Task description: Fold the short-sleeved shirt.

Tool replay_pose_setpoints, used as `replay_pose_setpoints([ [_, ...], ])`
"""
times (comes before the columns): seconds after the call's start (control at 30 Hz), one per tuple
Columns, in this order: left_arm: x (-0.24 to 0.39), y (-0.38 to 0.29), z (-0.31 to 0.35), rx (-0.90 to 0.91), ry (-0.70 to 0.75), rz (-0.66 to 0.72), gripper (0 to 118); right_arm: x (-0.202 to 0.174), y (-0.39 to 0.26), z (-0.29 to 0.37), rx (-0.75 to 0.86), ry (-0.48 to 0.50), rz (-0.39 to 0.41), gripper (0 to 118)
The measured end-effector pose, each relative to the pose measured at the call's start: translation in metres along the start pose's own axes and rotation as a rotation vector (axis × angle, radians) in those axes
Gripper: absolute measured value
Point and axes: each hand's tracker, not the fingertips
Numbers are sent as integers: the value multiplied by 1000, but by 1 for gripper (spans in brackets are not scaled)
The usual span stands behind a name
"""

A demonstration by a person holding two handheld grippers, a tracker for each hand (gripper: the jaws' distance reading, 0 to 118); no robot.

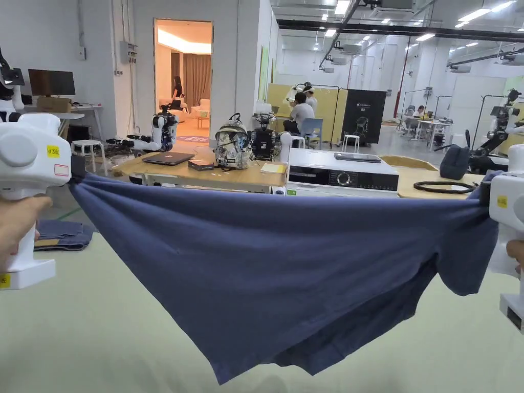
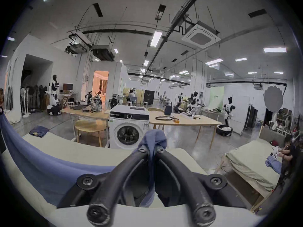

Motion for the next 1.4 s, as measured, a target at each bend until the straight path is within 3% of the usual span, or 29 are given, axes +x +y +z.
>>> replay_pose_setpoints([
  [0.23, 9, -9, -8, 14, 6, -11, 0, -7, -2, -3, 21, -7, -11, 3],
  [0.57, 8, -120, -15, -112, -13, -63, 0, -2, -104, 25, -108, 9, 57, 3],
  [0.93, -18, -252, 47, -203, -44, -23, 0, 14, -224, 107, -232, 32, 100, 3],
  [1.4, -40, -365, 105, -383, -40, -4, 0, 10, -320, 192, -395, 53, 115, 3],
])
